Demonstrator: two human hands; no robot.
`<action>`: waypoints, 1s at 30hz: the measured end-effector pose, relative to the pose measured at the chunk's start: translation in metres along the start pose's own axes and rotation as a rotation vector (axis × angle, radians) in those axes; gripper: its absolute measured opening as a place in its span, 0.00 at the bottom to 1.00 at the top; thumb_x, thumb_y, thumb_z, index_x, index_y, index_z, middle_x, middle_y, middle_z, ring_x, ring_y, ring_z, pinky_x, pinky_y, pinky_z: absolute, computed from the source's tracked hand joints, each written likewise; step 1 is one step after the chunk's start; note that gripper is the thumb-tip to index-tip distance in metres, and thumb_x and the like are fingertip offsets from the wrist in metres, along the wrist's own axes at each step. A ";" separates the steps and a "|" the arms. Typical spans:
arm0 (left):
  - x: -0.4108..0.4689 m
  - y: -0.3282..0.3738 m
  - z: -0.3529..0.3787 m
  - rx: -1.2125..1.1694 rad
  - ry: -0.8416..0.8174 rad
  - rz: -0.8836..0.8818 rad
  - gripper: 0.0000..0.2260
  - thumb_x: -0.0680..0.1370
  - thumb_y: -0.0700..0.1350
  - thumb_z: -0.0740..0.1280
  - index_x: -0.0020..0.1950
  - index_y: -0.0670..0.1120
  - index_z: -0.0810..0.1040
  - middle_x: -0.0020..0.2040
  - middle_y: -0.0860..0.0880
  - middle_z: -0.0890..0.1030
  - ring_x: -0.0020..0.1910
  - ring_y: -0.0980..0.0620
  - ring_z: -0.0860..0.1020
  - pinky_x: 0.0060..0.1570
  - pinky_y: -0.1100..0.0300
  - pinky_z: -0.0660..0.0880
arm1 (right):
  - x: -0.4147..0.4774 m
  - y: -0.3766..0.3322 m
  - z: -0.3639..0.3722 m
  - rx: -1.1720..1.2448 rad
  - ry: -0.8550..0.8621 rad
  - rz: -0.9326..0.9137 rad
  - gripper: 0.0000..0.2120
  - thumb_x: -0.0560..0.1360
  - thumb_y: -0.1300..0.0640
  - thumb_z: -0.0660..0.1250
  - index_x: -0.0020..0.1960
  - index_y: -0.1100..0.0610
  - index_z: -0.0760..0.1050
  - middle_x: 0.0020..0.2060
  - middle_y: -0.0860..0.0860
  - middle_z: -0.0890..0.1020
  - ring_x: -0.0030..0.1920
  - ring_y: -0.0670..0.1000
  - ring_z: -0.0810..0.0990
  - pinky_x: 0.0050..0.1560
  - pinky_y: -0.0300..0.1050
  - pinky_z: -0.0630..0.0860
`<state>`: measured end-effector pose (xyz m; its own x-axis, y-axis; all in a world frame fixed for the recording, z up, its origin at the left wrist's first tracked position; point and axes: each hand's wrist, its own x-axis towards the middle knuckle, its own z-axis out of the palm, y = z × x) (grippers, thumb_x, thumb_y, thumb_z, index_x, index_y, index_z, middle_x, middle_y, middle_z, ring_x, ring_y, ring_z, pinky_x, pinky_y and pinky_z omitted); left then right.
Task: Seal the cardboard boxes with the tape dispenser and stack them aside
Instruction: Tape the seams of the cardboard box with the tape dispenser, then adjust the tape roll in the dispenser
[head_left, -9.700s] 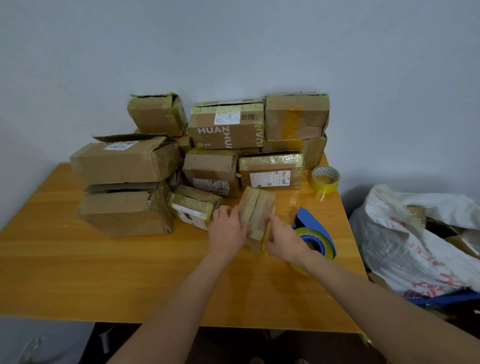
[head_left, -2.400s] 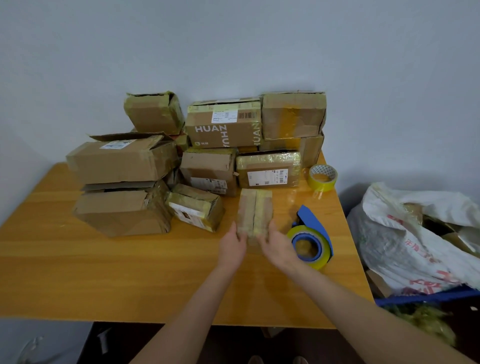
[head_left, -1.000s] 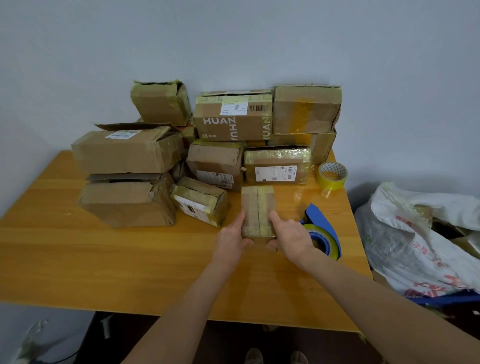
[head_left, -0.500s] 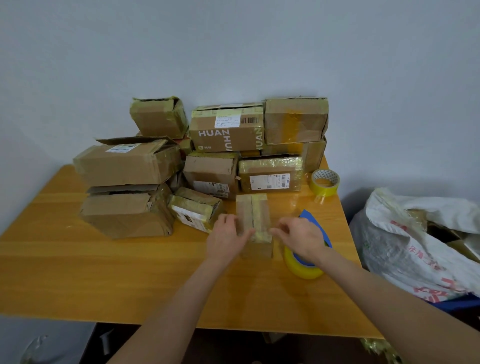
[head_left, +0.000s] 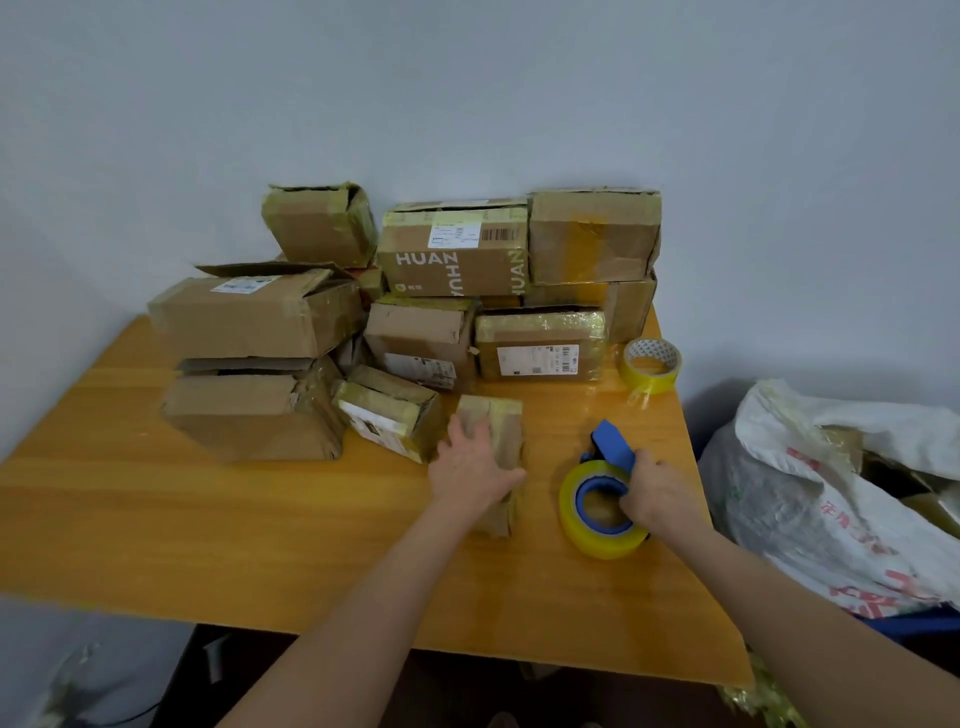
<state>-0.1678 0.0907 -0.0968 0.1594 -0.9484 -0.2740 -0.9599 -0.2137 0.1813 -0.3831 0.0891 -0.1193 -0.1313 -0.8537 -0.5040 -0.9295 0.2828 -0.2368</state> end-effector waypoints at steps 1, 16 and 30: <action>-0.006 -0.010 -0.003 0.005 0.003 0.012 0.39 0.72 0.63 0.67 0.76 0.53 0.53 0.78 0.45 0.51 0.71 0.40 0.64 0.62 0.47 0.72 | 0.002 -0.001 0.001 -0.012 0.012 -0.020 0.20 0.78 0.56 0.66 0.66 0.57 0.63 0.54 0.57 0.73 0.52 0.59 0.77 0.48 0.51 0.78; -0.064 -0.184 -0.040 -0.026 0.090 -0.204 0.30 0.71 0.60 0.64 0.71 0.56 0.62 0.70 0.48 0.61 0.63 0.45 0.71 0.54 0.50 0.76 | 0.032 -0.080 0.012 -0.063 -0.007 -0.131 0.28 0.79 0.53 0.65 0.73 0.56 0.56 0.65 0.59 0.68 0.60 0.62 0.75 0.54 0.53 0.77; -0.022 -0.224 -0.038 0.095 0.354 -0.219 0.35 0.74 0.56 0.67 0.76 0.48 0.58 0.75 0.42 0.59 0.72 0.41 0.64 0.70 0.44 0.62 | 0.043 -0.075 0.019 -0.097 0.024 -0.071 0.20 0.79 0.61 0.62 0.69 0.57 0.60 0.55 0.58 0.72 0.46 0.58 0.77 0.41 0.52 0.76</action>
<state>0.0528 0.1510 -0.0955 0.4151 -0.9085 0.0477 -0.9090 -0.4120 0.0628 -0.3124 0.0394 -0.1389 -0.0708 -0.8807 -0.4684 -0.9657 0.1781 -0.1889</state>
